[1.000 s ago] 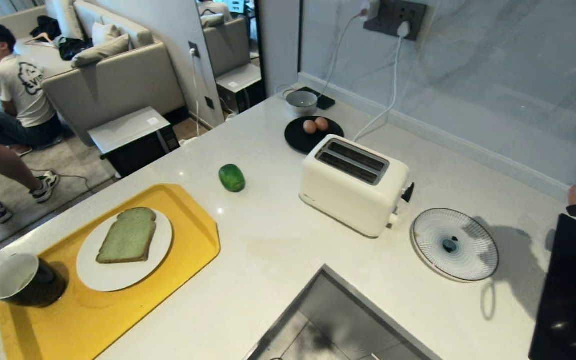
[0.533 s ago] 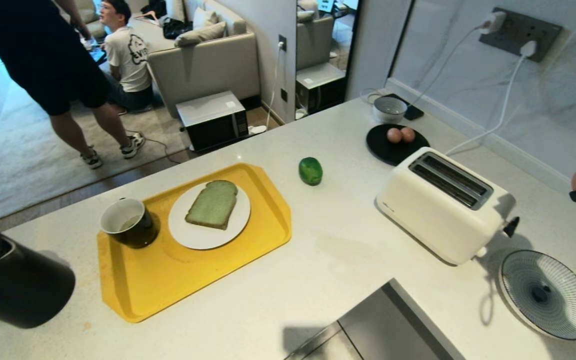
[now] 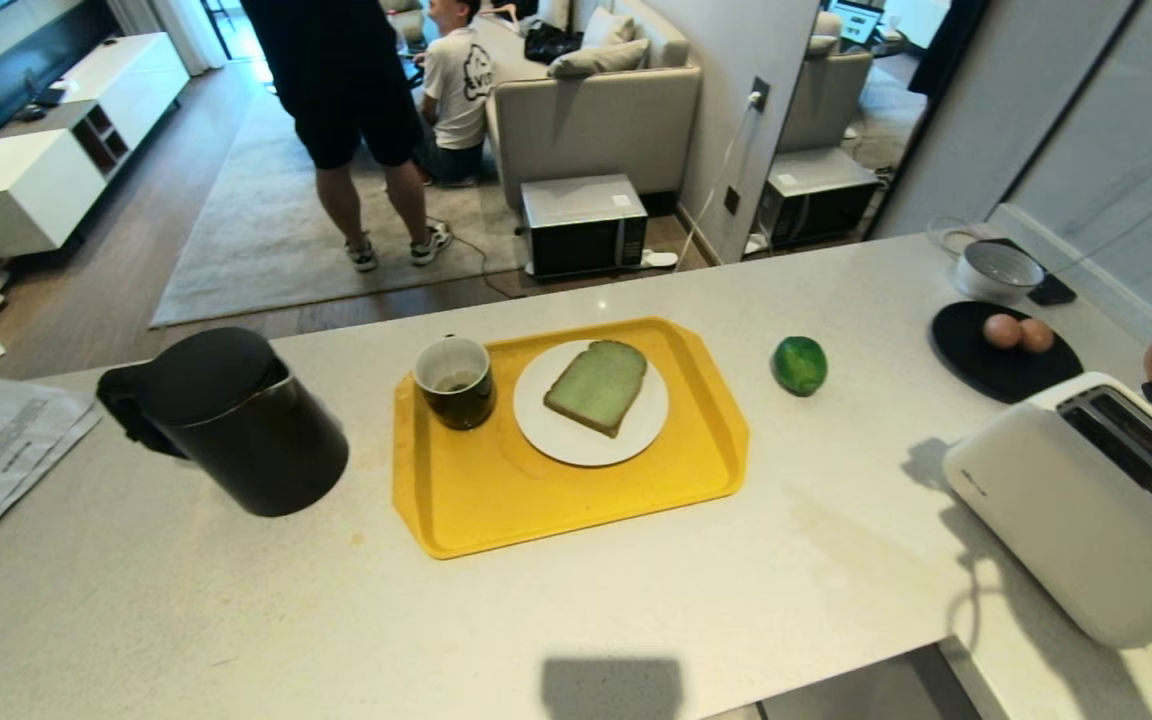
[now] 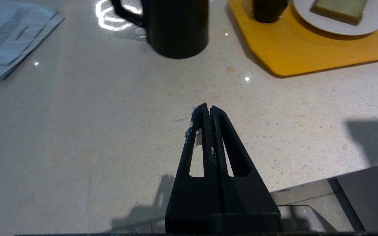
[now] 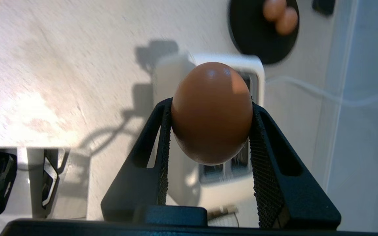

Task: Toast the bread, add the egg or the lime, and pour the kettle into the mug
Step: Put the egg in the bowl

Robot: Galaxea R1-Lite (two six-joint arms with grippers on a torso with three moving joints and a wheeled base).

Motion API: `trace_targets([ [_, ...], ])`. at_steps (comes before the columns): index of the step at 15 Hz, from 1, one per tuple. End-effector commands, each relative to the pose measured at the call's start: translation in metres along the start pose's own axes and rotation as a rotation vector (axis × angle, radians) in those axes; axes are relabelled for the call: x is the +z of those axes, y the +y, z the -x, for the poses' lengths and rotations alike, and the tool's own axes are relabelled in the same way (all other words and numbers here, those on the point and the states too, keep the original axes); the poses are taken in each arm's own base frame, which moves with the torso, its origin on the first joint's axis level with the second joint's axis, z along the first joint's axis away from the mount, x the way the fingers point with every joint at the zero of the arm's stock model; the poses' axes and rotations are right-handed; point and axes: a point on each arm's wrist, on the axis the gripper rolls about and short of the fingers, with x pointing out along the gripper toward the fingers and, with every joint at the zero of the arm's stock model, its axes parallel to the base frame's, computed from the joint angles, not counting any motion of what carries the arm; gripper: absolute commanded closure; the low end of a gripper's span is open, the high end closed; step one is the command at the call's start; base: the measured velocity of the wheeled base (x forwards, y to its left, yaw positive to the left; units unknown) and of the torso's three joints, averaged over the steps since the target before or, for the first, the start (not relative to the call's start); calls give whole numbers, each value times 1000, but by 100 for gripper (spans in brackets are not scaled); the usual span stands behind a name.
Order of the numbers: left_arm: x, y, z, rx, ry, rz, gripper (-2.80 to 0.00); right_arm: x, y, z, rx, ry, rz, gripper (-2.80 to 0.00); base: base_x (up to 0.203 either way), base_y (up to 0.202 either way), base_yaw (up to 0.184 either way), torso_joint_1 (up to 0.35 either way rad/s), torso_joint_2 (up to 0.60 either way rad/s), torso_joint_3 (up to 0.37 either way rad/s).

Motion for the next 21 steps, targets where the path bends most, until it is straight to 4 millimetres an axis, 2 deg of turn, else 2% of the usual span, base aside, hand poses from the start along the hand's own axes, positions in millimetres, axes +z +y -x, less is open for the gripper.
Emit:
trace_targets([
  [1,0,0,0,1,2,0,0,-1,1,-3,6,9,6,0,0,-7,177,2,0,4],
  [7,0,0,0,1,0,0,0,-7,6,-6,30,34,28,0,0,-9,173,1,4,2],
  [12,0,0,0,1,0,0,0,-1,27,-10,110,12,95,0,0,-3,92,2,2,3],
  [15,0,0,0,1,0,0,0,6,52,-21,128,51,183,0,0,0,0,0,0,0],
  [21,0,0,0,1,1,0,0,28,127,-71,162,73,356,0,0,0,0,0,0,0],
])
